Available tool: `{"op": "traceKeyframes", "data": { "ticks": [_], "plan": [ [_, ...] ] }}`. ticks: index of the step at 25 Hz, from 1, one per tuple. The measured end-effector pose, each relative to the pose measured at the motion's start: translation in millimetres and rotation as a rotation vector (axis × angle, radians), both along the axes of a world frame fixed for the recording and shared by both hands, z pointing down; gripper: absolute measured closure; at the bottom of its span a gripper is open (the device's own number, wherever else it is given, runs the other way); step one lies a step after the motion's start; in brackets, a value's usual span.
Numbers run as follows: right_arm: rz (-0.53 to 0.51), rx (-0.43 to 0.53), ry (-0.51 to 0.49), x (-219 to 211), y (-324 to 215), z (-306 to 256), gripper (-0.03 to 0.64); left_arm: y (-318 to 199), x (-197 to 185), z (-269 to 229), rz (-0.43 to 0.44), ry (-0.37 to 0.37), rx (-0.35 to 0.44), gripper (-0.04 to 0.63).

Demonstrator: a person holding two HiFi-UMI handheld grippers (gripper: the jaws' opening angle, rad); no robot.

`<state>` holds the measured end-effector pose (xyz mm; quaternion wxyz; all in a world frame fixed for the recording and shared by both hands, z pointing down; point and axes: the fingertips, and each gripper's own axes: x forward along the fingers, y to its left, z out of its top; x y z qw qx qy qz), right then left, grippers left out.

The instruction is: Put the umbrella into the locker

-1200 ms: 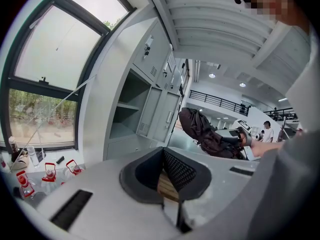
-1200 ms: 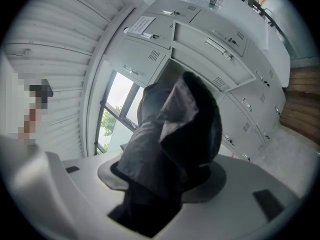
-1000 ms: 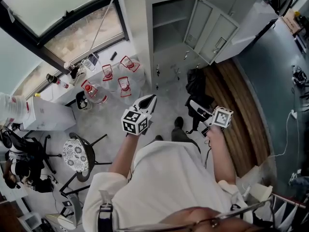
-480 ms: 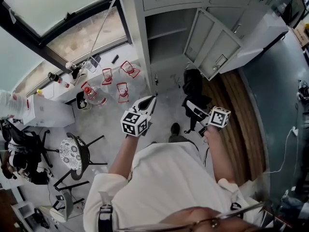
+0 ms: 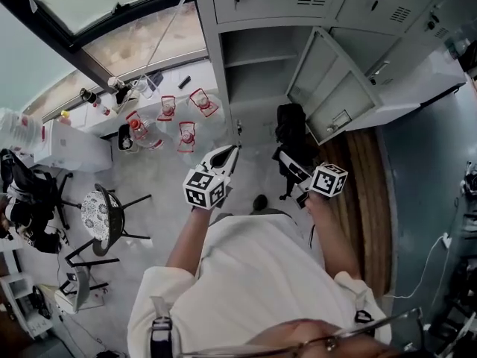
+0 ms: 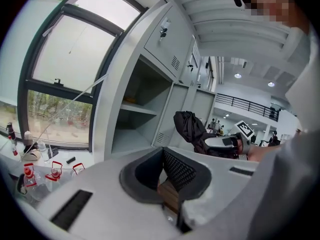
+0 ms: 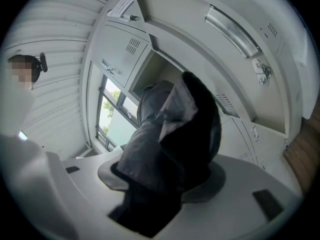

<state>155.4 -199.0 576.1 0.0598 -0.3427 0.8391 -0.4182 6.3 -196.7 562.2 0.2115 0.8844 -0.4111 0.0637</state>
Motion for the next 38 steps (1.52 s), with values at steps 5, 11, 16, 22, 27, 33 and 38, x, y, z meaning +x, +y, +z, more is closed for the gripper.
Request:
{"op": "traceKeyframes", "data": {
  "ticks": [5,11,16,22,27,33,38],
  "plan": [
    [-0.016,-0.017,0.015,12,-26,11,0.36,-8,14,1,-0.051,-0.012,0.001,0.592],
    [-0.01,-0.034,0.084,15,-56,27,0.36,-13,17,2,-0.095,-0.031,-0.001,0.592],
    [-0.008,-0.037,0.185,10,-82,43,0.362,-22,13,3,-0.117,-0.038,-0.007,0.592],
    [0.014,-0.037,0.301,-1,-119,62,0.364,-44,4,3,-0.103,-0.045,-0.003,0.592],
    [0.028,-0.035,0.424,-11,-150,79,0.364,-67,2,1,-0.061,-0.036,0.003,0.592],
    [0.054,-0.038,0.556,-22,-194,98,0.368,-92,6,-3,-0.017,-0.014,0.016,0.592],
    [0.052,-0.053,0.672,-30,-226,116,0.37,-108,-5,0,-0.009,-0.012,0.012,0.592]
  ]
}}
